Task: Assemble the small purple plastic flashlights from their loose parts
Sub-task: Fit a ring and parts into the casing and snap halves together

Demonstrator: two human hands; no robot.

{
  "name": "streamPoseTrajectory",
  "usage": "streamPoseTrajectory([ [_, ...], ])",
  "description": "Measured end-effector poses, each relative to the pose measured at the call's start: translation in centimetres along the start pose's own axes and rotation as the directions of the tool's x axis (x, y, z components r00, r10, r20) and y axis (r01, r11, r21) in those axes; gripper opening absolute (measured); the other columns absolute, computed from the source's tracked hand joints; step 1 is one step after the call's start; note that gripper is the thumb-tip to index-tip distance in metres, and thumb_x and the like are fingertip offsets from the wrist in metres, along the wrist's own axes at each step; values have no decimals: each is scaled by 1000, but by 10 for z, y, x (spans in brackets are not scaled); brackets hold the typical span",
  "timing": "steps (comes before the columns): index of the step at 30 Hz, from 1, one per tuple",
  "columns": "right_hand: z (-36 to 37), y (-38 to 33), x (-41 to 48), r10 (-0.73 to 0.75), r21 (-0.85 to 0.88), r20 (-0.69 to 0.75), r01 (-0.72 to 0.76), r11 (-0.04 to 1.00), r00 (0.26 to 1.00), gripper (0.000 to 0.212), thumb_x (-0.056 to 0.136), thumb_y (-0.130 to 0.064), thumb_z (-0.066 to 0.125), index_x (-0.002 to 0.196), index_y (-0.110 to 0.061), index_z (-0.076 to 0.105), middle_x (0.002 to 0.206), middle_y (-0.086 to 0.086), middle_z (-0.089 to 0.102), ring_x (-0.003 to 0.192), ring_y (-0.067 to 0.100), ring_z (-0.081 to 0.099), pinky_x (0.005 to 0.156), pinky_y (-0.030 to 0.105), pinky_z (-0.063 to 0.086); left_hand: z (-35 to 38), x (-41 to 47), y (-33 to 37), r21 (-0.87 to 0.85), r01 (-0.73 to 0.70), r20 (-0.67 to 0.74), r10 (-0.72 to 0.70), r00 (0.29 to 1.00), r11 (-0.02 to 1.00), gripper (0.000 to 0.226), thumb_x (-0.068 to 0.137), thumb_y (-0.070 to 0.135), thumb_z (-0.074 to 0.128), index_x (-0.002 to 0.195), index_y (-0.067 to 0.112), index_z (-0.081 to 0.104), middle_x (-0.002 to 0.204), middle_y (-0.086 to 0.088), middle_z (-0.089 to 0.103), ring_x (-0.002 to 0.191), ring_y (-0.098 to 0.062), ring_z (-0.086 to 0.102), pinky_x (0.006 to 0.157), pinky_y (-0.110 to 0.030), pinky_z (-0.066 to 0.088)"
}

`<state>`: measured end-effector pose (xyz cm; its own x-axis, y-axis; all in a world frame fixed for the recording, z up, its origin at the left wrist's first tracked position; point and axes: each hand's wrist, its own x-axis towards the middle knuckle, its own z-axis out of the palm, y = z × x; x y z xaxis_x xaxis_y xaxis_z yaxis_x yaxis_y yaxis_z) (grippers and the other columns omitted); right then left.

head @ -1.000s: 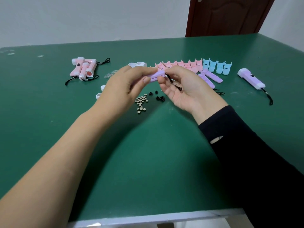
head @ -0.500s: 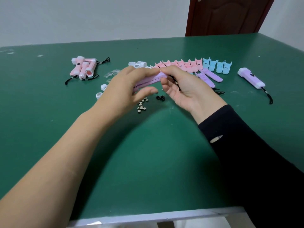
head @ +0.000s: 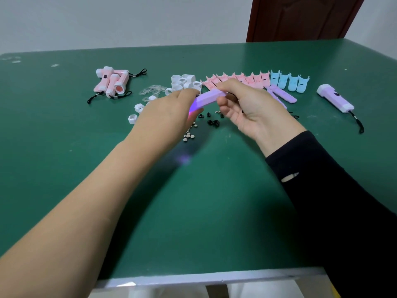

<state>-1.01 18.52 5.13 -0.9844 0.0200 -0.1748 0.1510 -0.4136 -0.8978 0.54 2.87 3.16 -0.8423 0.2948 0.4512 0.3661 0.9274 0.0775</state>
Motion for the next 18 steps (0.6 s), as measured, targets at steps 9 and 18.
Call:
streamPoseTrajectory([
  [9, -5, 3, 5, 31, -24, -6, -32, 999, 999, 14, 85, -4, 65, 73, -5, 59, 44, -2, 59, 41, 5, 57, 45, 14, 47, 6, 0, -1, -66, 4, 17, -3, 1000, 998, 51, 99, 29, 53, 146, 15, 39, 129, -12, 59, 106, -34, 58, 79, -40, 42],
  [18, -13, -4, 7, 78, 155, -39, -71, 985, 996, 13, 88, -3, 62, 76, -6, 57, 45, -1, 58, 41, 4, 55, 47, 14, 50, -2, -1, -24, -379, -81, -233, -10, 972, 922, 28, 89, 23, 69, 114, 13, 60, 105, 10, 67, 99, -14, 64, 86, -39, 51],
])
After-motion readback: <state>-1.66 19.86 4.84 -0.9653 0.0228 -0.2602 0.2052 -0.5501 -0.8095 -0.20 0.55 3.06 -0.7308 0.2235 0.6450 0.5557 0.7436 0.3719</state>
